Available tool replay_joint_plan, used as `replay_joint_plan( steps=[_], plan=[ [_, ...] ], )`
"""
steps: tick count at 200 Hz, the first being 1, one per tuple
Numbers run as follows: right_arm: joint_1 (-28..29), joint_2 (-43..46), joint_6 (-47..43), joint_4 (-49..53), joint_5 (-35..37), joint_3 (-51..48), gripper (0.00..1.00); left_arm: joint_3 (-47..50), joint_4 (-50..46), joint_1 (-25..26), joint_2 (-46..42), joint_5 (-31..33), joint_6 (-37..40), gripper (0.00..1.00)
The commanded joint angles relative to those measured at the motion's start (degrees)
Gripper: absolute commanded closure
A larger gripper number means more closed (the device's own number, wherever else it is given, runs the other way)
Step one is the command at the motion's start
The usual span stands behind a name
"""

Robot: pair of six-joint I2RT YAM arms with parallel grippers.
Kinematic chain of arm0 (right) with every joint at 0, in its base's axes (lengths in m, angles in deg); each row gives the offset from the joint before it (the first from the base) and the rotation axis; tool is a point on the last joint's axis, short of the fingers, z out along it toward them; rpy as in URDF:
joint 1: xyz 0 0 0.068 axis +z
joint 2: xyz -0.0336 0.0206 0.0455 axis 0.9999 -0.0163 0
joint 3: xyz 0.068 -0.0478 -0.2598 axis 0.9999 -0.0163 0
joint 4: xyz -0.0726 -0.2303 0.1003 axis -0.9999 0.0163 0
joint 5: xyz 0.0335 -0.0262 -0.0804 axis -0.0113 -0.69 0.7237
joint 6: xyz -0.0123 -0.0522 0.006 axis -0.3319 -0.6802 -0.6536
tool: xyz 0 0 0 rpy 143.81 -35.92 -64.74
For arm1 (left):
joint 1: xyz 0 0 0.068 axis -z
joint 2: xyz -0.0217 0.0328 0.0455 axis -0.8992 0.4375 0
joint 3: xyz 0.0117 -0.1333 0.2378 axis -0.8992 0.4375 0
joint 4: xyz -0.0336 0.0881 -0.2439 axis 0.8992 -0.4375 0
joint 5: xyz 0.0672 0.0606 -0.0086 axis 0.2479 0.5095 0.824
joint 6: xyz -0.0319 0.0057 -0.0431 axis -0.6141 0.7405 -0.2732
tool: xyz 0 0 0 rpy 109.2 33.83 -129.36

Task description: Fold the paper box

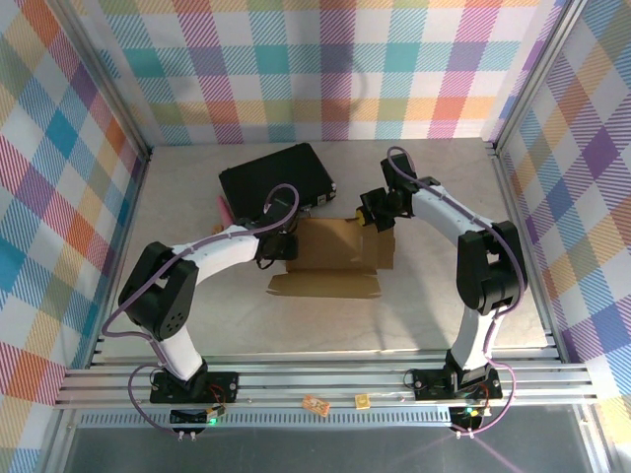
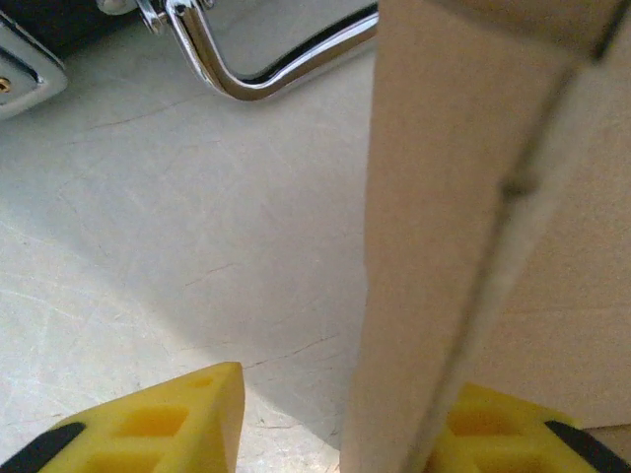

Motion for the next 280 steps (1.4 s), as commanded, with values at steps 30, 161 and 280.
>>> replay_joint_plan(
  steps=[30, 161, 280],
  plan=[
    [0.0, 0.3, 0.8, 0.6, 0.2, 2.1, 1.0, 0.1, 2.2, -0.3, 2.4, 1.5, -0.9, 0.7],
    [0.0, 1.5, 2.7, -1.0, 0.3, 0.2, 1.0, -10.7, -14.0, 4.3, 9.0, 22.7, -2.9, 1.0],
    [0.1, 3.5, 3.5, -1.2, 0.9, -1.2, 1.0, -9.9, -13.8, 4.5, 7.0, 23.6, -3.1, 1.0]
  ],
)
